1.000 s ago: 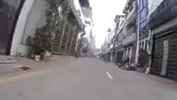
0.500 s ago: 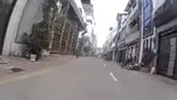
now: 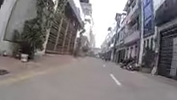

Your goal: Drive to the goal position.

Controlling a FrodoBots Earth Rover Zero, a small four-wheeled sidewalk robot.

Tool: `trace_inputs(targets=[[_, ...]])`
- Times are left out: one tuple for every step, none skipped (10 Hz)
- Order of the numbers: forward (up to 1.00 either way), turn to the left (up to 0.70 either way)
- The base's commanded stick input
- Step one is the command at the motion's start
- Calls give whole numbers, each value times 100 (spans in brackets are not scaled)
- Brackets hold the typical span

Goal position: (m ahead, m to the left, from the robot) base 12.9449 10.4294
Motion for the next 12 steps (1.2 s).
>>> trace_inputs(targets=[[85,-34],[85,-25],[85,0],[85,0],[85,0],[85,0],[85,0],[85,0],[85,0],[85,0],[85,0],[85,0]])
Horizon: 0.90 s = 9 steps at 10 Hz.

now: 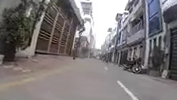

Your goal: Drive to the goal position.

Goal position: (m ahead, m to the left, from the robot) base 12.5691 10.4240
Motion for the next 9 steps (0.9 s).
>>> trace_inputs(targets=[[85,0],[85,-19],[85,-28],[85,-10],[85,0],[85,0],[85,0],[85,0],[85,0]])
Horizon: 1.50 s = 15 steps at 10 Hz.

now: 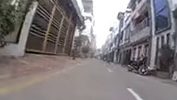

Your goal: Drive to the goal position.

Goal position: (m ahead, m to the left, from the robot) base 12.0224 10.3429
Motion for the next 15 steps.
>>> trace_inputs(targets=[[85,0],[85,0],[85,0],[85,0],[85,0],[85,0],[85,0],[85,0],[85,0],[85,0],[85,0],[85,0],[85,-34],[85,-26],[85,-8]])
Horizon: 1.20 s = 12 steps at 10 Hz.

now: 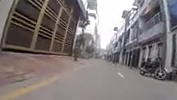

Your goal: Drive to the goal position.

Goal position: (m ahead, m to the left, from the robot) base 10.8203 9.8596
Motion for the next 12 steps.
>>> trace_inputs(targets=[[85,-34],[85,-34],[85,-34],[85,-34],[85,-34],[85,-34],[85,-34],[85,-18],[85,-4],[85,0],[85,0],[85,0]])
